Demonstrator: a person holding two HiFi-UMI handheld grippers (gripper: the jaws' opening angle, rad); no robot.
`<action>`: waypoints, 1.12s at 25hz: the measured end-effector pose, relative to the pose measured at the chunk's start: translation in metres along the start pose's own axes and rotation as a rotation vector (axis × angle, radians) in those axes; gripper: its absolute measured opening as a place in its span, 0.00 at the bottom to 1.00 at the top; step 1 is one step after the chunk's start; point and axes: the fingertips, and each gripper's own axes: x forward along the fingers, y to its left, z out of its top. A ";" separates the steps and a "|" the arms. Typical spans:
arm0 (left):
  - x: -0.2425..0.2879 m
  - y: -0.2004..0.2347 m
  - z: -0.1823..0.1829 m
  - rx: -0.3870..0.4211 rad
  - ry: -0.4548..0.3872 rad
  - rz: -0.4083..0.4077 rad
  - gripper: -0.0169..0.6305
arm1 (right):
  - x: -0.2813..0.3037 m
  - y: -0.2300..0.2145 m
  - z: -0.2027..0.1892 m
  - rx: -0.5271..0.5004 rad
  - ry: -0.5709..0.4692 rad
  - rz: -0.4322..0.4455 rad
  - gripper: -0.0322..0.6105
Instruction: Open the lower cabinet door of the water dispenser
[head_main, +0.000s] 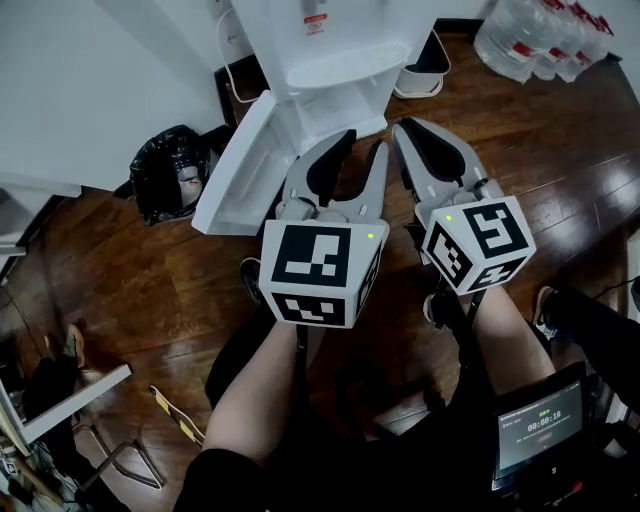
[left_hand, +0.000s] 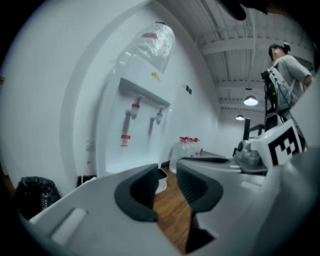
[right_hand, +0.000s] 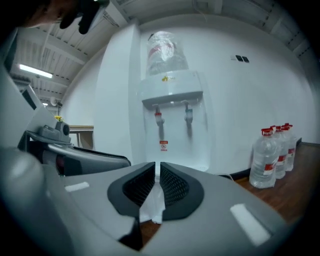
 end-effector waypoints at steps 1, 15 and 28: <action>-0.004 -0.005 0.003 0.024 -0.028 0.004 0.22 | -0.008 0.002 0.003 -0.026 -0.020 0.003 0.10; -0.022 -0.029 -0.021 0.205 -0.101 0.099 0.06 | -0.052 0.012 0.003 -0.060 -0.099 0.023 0.06; -0.050 -0.022 0.012 0.223 -0.176 0.056 0.06 | -0.048 0.028 0.013 -0.098 -0.139 0.038 0.06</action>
